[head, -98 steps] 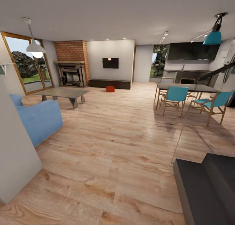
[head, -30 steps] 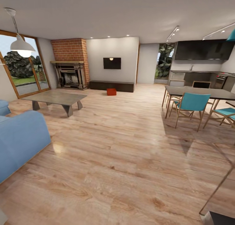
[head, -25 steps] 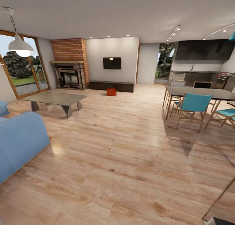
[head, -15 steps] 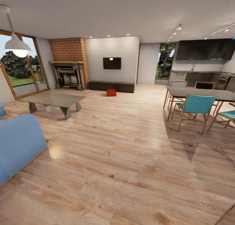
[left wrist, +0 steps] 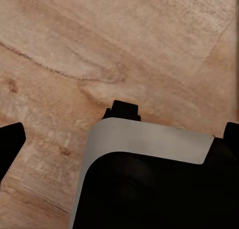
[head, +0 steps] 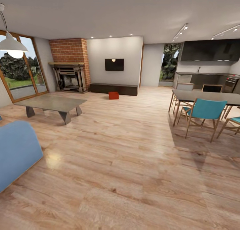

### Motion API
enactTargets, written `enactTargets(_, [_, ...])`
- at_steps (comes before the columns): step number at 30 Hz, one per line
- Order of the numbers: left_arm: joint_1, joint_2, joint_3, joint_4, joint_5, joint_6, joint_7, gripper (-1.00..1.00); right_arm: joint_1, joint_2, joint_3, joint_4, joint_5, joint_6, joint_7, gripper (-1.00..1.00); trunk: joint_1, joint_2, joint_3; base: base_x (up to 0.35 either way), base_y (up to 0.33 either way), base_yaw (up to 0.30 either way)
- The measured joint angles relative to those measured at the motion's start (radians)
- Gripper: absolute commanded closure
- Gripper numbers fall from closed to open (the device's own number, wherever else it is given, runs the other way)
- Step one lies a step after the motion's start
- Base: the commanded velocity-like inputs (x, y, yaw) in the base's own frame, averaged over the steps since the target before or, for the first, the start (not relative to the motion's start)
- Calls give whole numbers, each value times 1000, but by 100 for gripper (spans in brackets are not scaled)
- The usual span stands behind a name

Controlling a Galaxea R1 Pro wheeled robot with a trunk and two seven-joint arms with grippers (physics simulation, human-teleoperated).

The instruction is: Move the two storage containers from the living room to the garage. In the garage, place one container on the floor and stack the other container on top of it (either order is fine).

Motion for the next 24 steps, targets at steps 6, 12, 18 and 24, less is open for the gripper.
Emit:
enactTargets(6, [0,0,0,0,1,0,0,-100,0,0,0,0,0,0,0,-100,0,0,0,322,0,0])
enactTargets(12, [0,0,0,0,1,0,0,-100,0,0,0,0,0,0,0,-100,0,0,0,322,0,0])
enactTargets(18, [0,-1,0,0,1,0,0,-100,0,0,0,0,0,0,0,-100,0,0,0,322,0,0])
enactTargets(24, [0,0,0,0,0,0,0,-100,0,0,0,0,0,0,0,-100,0,0,0,322,0,0])
